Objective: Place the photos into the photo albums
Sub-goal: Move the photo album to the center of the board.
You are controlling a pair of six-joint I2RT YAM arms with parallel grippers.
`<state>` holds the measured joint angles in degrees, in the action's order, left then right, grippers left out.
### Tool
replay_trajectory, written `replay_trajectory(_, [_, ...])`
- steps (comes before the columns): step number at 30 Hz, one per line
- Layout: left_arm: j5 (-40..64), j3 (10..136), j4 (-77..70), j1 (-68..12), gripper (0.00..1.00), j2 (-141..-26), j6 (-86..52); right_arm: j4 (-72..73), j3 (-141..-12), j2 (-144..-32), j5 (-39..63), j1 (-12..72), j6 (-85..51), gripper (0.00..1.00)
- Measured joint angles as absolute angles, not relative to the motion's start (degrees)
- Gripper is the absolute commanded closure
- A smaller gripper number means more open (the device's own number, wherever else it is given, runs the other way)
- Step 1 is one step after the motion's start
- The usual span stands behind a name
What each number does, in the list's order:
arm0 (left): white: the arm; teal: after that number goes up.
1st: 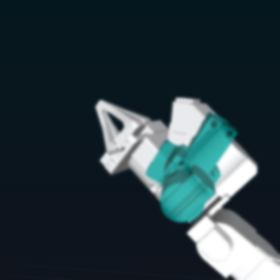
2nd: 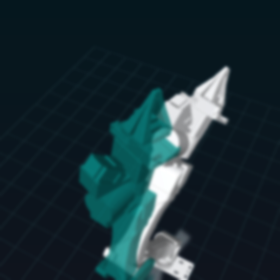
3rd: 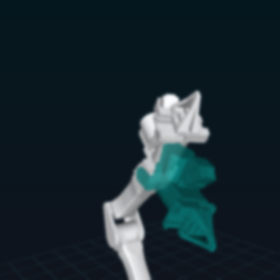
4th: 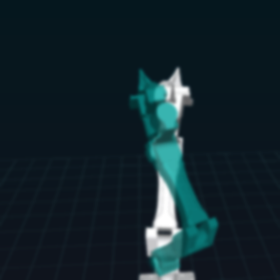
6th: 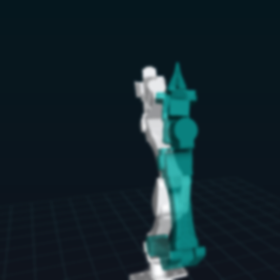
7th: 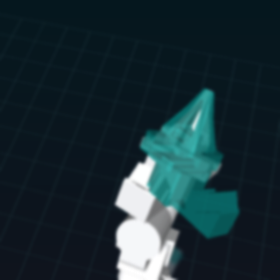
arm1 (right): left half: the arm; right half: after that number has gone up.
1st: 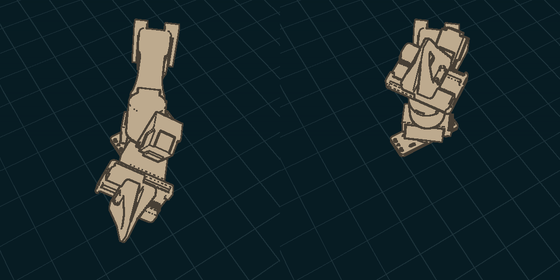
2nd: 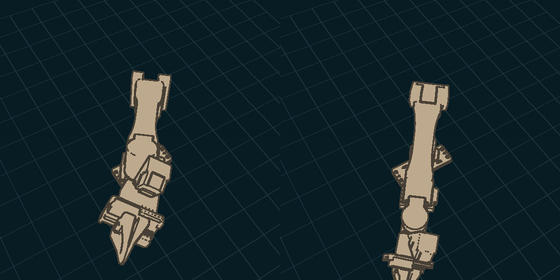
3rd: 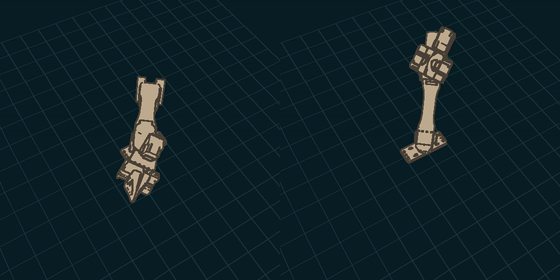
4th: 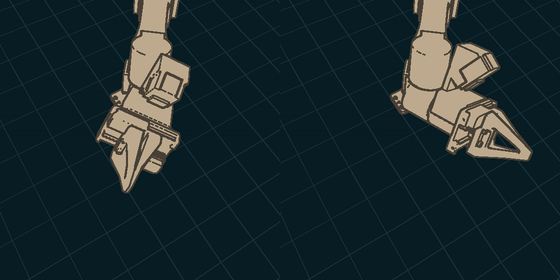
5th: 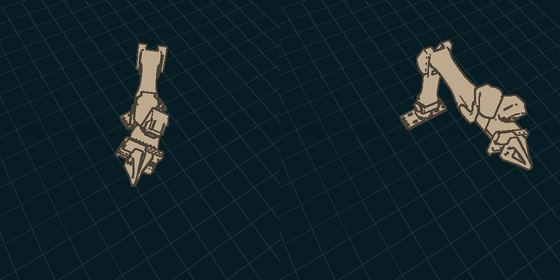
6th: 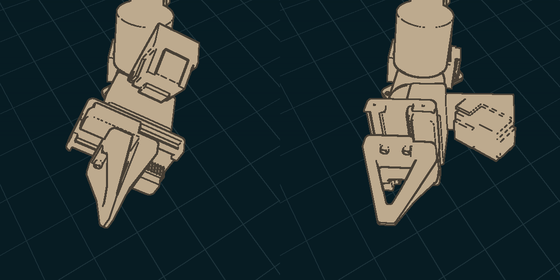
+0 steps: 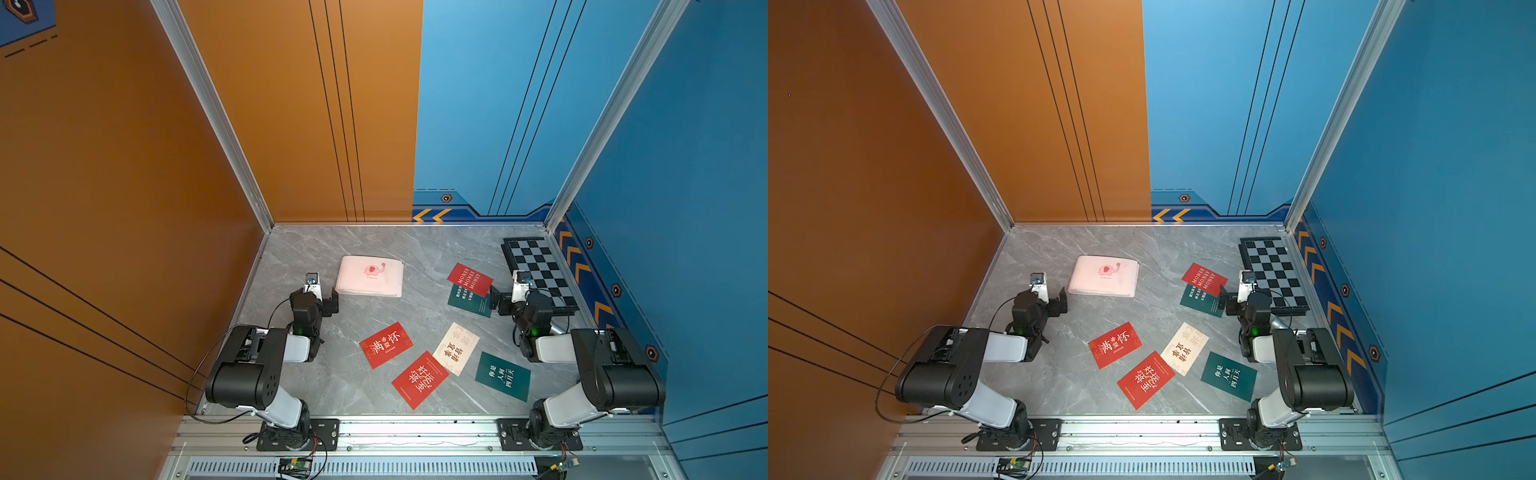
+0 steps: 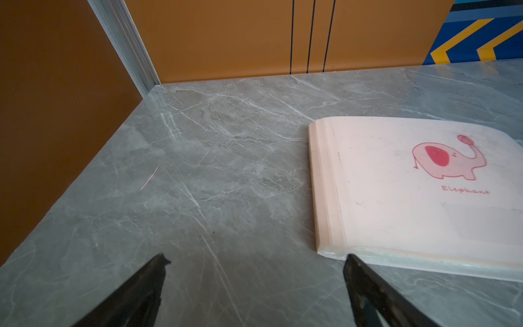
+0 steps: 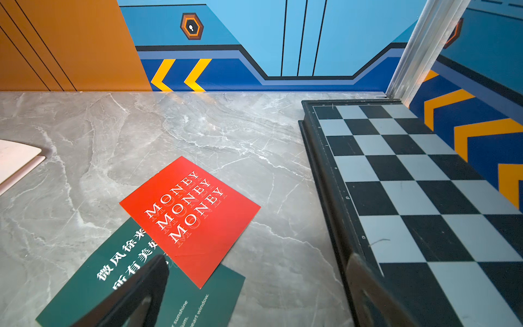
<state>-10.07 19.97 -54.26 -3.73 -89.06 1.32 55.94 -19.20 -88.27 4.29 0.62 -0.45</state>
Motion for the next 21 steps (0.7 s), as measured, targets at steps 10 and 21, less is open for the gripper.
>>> replay_trajectory(10, [-10.94,19.97,-54.26,-3.81,0.01,-89.06,1.3,55.86,-19.25,-88.27,4.49,0.08,-0.47,0.0])
replay_trajectory(21, [-18.02,20.78,-44.58,-8.99,0.01,-73.89,2.04,36.95,-23.2,-67.11,-5.72,9.82,-4.56,0.0])
